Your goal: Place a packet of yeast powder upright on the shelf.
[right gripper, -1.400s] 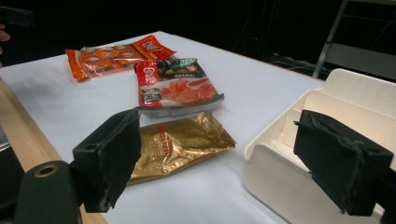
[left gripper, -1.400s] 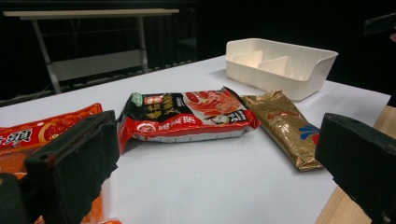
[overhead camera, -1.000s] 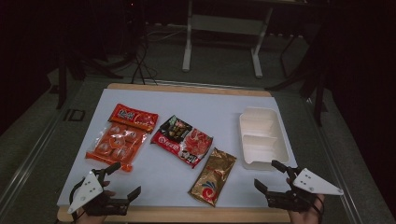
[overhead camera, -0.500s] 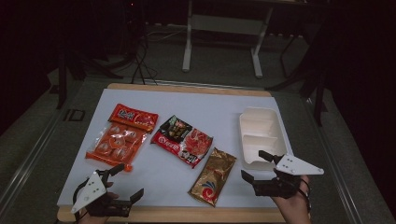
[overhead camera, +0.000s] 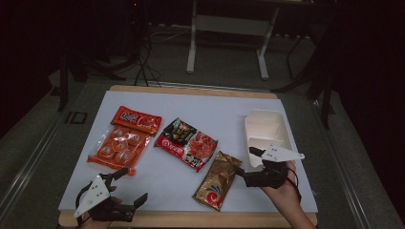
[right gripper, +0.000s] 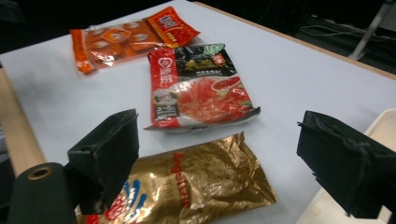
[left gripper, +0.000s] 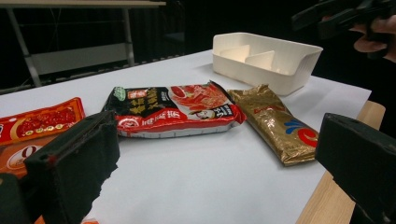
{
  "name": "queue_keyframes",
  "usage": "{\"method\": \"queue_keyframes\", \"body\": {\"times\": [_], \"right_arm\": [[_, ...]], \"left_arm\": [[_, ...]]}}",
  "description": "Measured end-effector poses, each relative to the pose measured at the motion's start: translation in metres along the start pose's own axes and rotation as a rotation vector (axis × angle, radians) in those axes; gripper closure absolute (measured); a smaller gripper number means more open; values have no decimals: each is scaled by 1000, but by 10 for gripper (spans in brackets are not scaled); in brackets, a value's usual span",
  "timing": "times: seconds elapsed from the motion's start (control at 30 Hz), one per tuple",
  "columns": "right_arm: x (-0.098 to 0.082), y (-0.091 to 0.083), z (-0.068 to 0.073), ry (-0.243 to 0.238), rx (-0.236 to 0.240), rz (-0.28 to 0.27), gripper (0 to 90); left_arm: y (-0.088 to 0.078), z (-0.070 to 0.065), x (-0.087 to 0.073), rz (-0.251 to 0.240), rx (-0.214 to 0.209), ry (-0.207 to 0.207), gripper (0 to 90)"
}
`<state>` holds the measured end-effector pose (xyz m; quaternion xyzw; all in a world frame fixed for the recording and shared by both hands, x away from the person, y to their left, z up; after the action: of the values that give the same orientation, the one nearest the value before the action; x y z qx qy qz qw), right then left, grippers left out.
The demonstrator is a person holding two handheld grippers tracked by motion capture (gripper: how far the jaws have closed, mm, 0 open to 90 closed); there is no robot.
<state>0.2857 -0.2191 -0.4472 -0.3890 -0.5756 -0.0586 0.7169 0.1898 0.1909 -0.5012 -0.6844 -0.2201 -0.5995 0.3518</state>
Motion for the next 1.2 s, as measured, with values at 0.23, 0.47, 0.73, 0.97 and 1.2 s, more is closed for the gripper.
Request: {"method": "queue_keyframes", "body": {"times": [0.23, 0.47, 0.73, 0.97, 1.2], "right_arm": [[-2, 23, -7, 17, -2, 39, 145], [-3, 41, -11, 29, -9, 77, 173], [-7, 59, -12, 45, -3, 128, 196], [-12, 75, -14, 56, -35, 192, 217], [-18, 90, -14, 69, -42, 259, 214]], "left_arm": [[0, 0, 0, 2, 0, 1, 5], [1, 0, -1, 12, -5, 2, 6], [2, -1, -2, 18, -8, 3, 5], [2, -1, -2, 21, -10, 7, 5], [3, -2, -2, 27, -13, 12, 5]]}}
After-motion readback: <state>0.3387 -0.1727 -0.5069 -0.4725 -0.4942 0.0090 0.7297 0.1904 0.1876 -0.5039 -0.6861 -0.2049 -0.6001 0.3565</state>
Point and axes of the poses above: each handheld gripper's, and its own axes: y roughly forward along the jaws, x roughly out of its top, z roughly to its left, the point moved 3 cm from there along y, roughly forward along the jaws, and after that the axes turned 2 degrees about x, right-handed, at the moved point
